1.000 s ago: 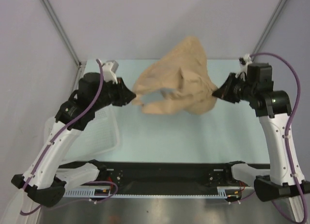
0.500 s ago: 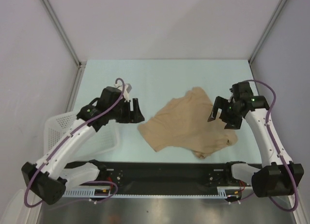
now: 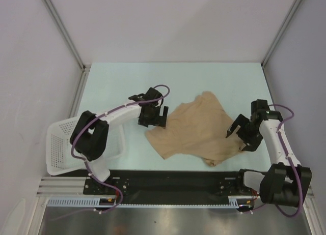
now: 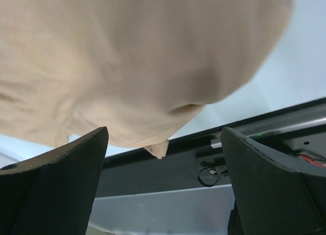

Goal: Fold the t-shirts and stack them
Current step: Move the tshirt to the center of the board

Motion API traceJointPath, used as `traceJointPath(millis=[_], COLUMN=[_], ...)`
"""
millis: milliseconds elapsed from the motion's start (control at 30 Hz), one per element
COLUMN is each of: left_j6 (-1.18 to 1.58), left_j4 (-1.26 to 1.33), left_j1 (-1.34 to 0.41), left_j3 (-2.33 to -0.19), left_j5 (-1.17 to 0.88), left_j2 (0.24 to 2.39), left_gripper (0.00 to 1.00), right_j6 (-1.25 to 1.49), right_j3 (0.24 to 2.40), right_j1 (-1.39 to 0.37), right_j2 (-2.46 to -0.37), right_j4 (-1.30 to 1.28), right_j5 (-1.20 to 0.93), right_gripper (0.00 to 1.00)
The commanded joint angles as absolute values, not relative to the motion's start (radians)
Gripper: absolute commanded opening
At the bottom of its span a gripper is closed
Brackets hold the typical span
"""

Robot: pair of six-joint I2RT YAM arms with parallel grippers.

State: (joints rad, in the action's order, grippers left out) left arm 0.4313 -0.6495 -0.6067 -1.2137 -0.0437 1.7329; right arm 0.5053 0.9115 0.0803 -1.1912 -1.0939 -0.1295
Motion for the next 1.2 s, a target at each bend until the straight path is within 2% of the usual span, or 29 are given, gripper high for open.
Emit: traceJointPath(millis=[0,133,200,400,433,500,533,600,633,700,767,867,1033,1067,1133,1167], left_j6=[0.396,0.410,0.400,0.382,0.387,0.397,0.400,0.406,0.407,0.408,0.400,0.391,0.431,0.452,0.469,0.466], left_j4=[-0.604,-0.562,-0.538,-0.445,-0.442,-0.449,-0.448,-0.430,-0.430,-0.443,-0.468,-0.523,-0.572,-0.577,-0.591,-0.592], left_j1=[-0.601,-0.592,-0.586,-0.563,-0.558,-0.549,-0.548,-0.546,-0.548,-0.546,-0.546,-0.535,-0.459,-0.428,-0.405,-0.396], left_j3=[-1.269,-1.292,-1.298,-1.293,-1.302,-1.321,-1.325,-1.321,-1.315,-1.312,-1.308,-1.315,-1.356,-1.367,-1.425,-1.455], left_j5=[0.014,-0.072,-0.101,-0.276,-0.299,-0.331,-0.342,-0.373,-0.374,-0.362,-0.347,-0.287,-0.235,-0.233,-0.213,-0.198], left_j2=[1.765,1.859,1.881,1.927,1.940,1.985,1.996,1.997,1.991,1.945,1.892,1.761,1.557,1.496,1.442,1.393], left_gripper=[0.98,0.92,0.89,0.82,0.70,0.55,0.44,0.31,0.18,0.00,0.00,0.00,0.00,0.00,0.00,0.00], right_j6=[0.575,0.611,0.594,0.494,0.495,0.497,0.497,0.485,0.480,0.465,0.463,0.469,0.566,0.583,0.651,0.670], right_j3=[0.858,0.755,0.752,0.804,0.804,0.808,0.807,0.813,0.818,0.828,0.842,0.864,0.873,0.868,0.879,0.890], right_j1=[0.149,0.172,0.163,0.097,0.095,0.094,0.094,0.094,0.092,0.087,0.066,0.003,-0.190,-0.233,-0.355,-0.394], right_j2=[-1.121,-1.143,-1.161,-1.253,-1.264,-1.302,-1.314,-1.341,-1.347,-1.359,-1.370,-1.394,-1.443,-1.457,-1.488,-1.538], right_j4=[-1.089,-0.994,-0.974,-0.985,-0.979,-0.970,-0.963,-0.957,-0.959,-0.956,-0.948,-0.931,-0.839,-0.778,-0.721,-0.692], right_j5=[-0.135,-0.277,-0.317,-0.308,-0.307,-0.279,-0.270,-0.246,-0.235,-0.227,-0.233,-0.247,-0.333,-0.380,-0.412,-0.455], right_gripper=[1.00,0.98,0.92,0.94,0.94,0.93,0.92,0.90,0.89,0.77,0.65,0.57,0.51,0.38,0.22,0.06])
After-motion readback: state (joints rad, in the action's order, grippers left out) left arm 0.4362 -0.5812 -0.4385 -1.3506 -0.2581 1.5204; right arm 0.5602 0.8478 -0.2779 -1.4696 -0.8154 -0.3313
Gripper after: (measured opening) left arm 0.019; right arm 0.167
